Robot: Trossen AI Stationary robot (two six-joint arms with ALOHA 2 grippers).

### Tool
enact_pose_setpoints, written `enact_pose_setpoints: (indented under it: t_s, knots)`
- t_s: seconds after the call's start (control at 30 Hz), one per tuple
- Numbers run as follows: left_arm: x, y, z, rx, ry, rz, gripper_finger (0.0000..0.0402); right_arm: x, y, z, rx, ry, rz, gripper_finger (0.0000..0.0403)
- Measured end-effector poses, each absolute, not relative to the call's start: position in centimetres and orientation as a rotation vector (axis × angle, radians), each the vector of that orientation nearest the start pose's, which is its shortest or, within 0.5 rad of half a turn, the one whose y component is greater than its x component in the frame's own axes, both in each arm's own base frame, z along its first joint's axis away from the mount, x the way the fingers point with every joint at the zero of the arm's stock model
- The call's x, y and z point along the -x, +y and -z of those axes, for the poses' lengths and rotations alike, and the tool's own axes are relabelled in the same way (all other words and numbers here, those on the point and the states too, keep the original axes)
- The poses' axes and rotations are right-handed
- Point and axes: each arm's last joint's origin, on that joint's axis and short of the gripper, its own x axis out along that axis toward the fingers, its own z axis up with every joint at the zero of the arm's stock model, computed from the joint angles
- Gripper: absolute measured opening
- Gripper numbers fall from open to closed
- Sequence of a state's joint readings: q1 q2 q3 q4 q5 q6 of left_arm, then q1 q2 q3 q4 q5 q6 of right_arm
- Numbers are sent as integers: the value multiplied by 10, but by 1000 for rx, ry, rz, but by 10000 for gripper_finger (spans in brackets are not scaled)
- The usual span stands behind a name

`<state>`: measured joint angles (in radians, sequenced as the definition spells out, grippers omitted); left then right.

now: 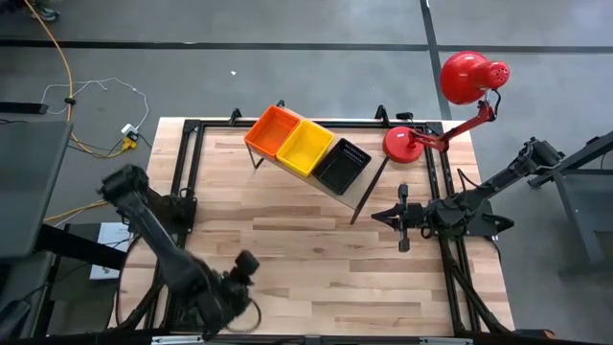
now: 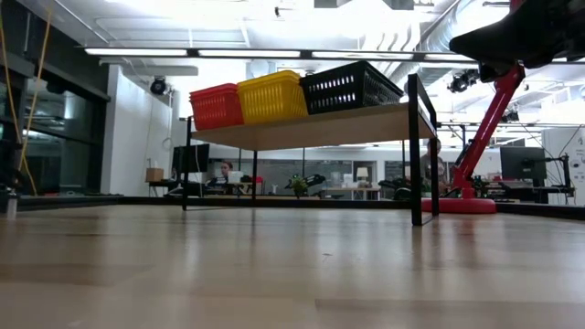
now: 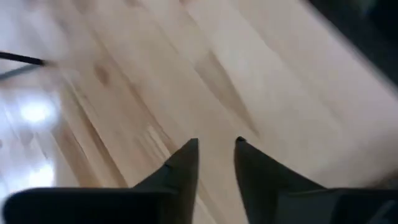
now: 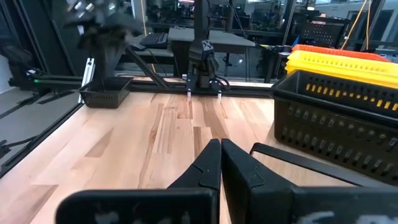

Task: Stack baskets on shelf by color
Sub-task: Stack the black bin on top of the black bin on the shelf

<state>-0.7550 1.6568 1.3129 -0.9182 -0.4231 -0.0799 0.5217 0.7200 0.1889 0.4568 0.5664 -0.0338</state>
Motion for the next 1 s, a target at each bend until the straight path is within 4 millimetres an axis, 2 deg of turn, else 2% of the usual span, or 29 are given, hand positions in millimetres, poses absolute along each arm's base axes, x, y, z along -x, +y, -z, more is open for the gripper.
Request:
enact_pose_setpoints:
  t_s: [0.1,0.2,0.4,0.7,1.0]
  knots:
    - [-248,-232,-235,-792,1180,285,126,-142,64,-198,74,68,45,0]
    - [-247,-248,-228,-929,1295,299,164,-142,64,-198,71,68,46,0]
    - [-242,-278,-224,-999,1403,332,210,-142,64,-198,68,70,46,0]
    - [-214,-305,-220,-1001,1445,473,218,-142,64,-198,66,71,46,0]
    - [-191,-314,-201,-1173,1429,655,218,-142,64,-197,66,72,46,0]
